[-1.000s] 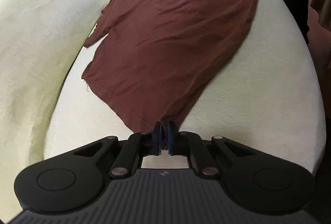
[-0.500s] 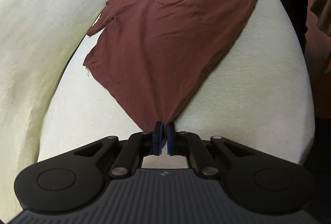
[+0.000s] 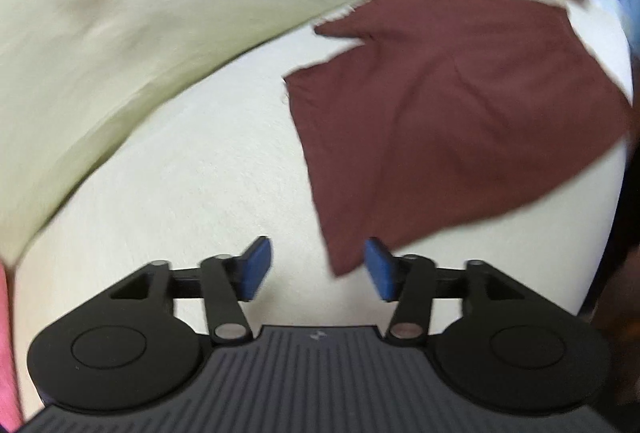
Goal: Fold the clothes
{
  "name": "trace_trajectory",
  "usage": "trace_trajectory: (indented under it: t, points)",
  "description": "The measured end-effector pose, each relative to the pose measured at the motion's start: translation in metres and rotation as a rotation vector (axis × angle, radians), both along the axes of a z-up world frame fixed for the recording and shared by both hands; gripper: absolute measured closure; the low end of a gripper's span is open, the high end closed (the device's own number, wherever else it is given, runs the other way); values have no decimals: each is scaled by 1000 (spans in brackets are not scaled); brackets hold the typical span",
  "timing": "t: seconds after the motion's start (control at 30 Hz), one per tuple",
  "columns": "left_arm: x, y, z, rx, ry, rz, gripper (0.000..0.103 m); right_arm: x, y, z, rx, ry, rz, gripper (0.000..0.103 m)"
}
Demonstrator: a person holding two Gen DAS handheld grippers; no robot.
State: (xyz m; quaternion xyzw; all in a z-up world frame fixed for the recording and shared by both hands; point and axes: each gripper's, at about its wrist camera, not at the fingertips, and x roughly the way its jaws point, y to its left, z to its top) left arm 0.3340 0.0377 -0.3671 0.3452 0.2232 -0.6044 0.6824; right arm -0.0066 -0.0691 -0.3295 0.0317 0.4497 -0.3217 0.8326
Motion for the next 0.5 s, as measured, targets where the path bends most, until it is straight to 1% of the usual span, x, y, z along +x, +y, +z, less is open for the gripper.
trace_trajectory:
  t: [0.03,0.07,0.1,0.13,0.17,0.2,0.23,0.27,0.3,0.33,0.4,0.5]
  points:
    - [-7,1,6,-29,30,37,29,-2,0,4,-7,-17,-9,66]
    - [-13,2,10,-50,60,76,26,-5,0,7,-11,-35,-17,63]
    - [-18,1,13,-62,84,105,23,-7,0,9,-13,-48,-25,53]
    - [-22,1,16,-73,107,134,21,-11,1,13,-15,-70,-40,47]
    - [-28,0,19,-82,132,162,20,-15,1,17,-16,-92,-56,38]
    - [-38,-2,22,-83,161,186,18,-19,0,19,-15,-112,-72,32]
    - [-48,-4,23,-81,181,206,18,-22,-1,22,-13,-127,-84,29]
    - [-55,-6,24,-72,175,213,18,-27,-1,25,-12,-151,-106,22]
    - [-63,-9,25,-63,169,220,18,-31,-2,27,-15,-169,-130,9]
    - [-71,-11,25,-55,164,225,18,-35,-2,29,-18,-187,-154,3]
    - [-86,-14,27,-45,162,228,17,-43,-3,32,-17,-222,-196,1]
    - [-104,-20,29,-35,174,240,16,-57,-7,33,23,-270,-250,1]
